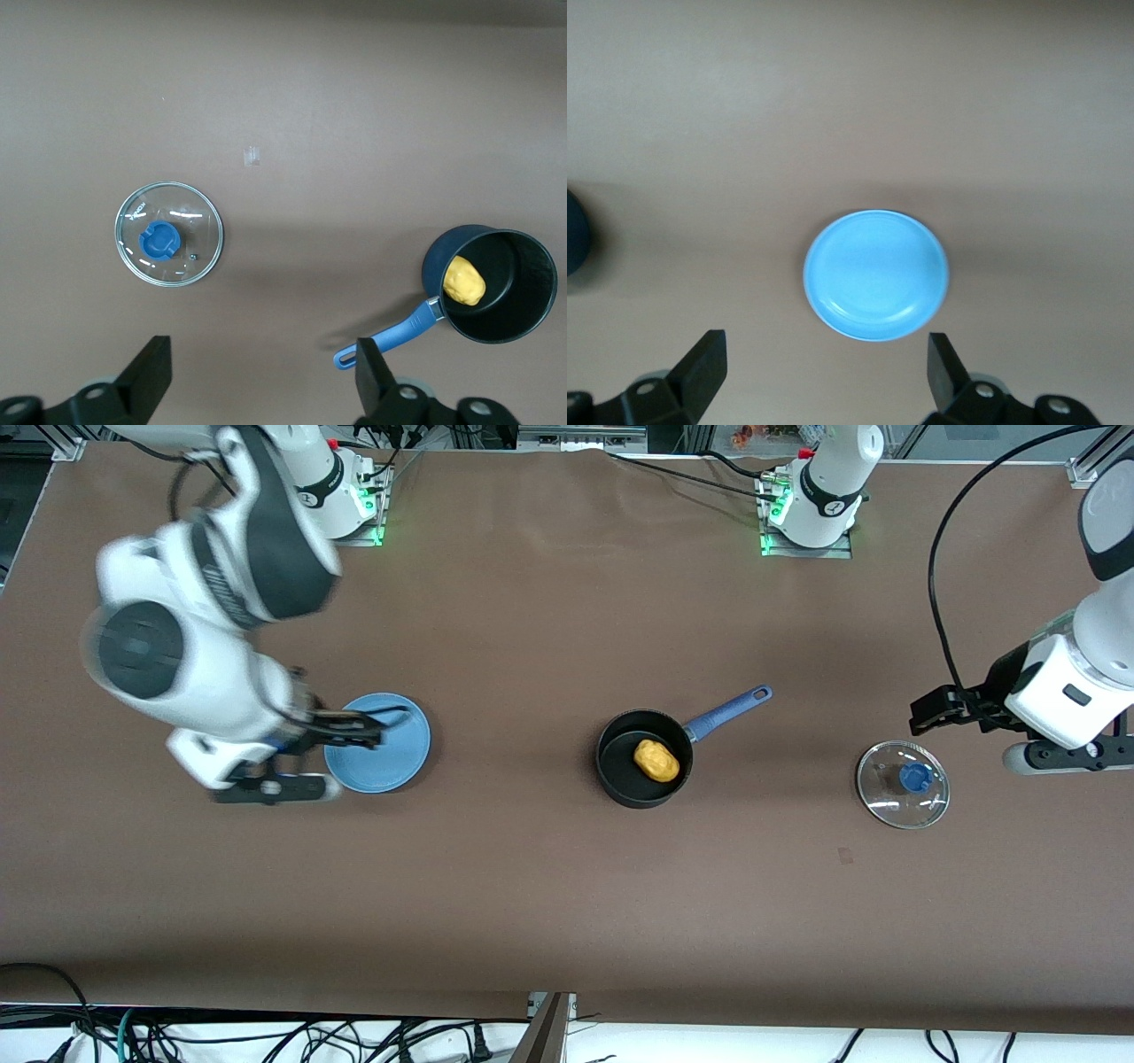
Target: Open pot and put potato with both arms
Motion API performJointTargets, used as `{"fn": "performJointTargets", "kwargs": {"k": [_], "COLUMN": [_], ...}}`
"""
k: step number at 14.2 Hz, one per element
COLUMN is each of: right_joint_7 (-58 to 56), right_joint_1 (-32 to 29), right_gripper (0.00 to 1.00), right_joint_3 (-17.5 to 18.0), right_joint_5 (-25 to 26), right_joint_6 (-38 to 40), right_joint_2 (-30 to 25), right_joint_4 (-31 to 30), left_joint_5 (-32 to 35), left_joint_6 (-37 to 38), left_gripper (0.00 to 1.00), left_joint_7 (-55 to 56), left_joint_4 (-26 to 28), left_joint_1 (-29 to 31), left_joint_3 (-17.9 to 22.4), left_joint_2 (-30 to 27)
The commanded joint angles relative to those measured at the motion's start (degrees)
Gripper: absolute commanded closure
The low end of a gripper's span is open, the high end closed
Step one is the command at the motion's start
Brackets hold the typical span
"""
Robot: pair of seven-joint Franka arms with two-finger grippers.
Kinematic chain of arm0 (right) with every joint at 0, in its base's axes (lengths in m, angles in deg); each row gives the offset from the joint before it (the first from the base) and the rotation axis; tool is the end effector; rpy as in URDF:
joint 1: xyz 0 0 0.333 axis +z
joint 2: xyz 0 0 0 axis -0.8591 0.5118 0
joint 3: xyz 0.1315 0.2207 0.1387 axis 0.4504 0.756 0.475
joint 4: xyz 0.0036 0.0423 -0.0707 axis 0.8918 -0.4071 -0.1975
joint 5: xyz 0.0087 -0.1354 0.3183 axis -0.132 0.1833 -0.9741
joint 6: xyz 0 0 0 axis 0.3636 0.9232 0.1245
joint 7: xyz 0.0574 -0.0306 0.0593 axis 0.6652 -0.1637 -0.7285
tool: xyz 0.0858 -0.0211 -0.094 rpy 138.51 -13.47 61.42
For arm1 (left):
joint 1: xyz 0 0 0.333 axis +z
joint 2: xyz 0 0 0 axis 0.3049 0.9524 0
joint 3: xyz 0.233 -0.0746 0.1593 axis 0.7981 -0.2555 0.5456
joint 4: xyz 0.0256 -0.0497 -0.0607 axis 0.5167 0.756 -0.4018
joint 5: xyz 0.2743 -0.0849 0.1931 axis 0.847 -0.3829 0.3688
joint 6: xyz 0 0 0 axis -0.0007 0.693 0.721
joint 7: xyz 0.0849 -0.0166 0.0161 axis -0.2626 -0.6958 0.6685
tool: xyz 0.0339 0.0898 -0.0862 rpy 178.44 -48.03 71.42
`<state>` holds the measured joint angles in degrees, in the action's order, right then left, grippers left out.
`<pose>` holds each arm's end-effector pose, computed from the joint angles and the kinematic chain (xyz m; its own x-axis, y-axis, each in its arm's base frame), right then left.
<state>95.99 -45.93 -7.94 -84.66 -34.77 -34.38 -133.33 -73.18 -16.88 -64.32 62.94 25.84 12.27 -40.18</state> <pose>0.5969 0.1825 0.4837 0.9956 0.0431 -0.0830 0.0431 -0.9991 -0.0012 0.5806 -0.0541 0.5292 0.9953 0.0889 -0.0372 0.0895 -0.9959 0.0160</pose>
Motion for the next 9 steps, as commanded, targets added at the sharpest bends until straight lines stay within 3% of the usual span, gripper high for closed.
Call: {"fn": "performJointTargets", "kwargs": {"k": [1, 5, 9], "right_joint_7": [-0.90, -0.81, -6.60], "right_joint_1": [-2.03, -9.24, -11.08], "right_gripper": [0.00, 0.00, 0.00], "right_joint_3": [1.03, 1.03, 1.03], "right_joint_5": [0.71, 0.27, 0.53], "right_joint_6": [0.06, -0.81, 1.73], "right_joint_2": [-10.27, -20.65, -22.25], "right_joint_4": [-9.42, -16.72, -18.31], "left_joint_5": [0.84, -1.62, -1.89], "left_joint_6": [1.31, 1.31, -1.75], "left_gripper": [0.05, 0.05, 0.05], "left_joint_7": [-0.05, -0.49, -0.84], "left_joint_4": [-1.23, 0.87, 5.87], "left_joint_1": [-0.18, 0.61, 0.96], "left_joint_3": [0.65, 0.65, 1.70], "left_joint_2": [0.83, -0.57, -3.55]}}
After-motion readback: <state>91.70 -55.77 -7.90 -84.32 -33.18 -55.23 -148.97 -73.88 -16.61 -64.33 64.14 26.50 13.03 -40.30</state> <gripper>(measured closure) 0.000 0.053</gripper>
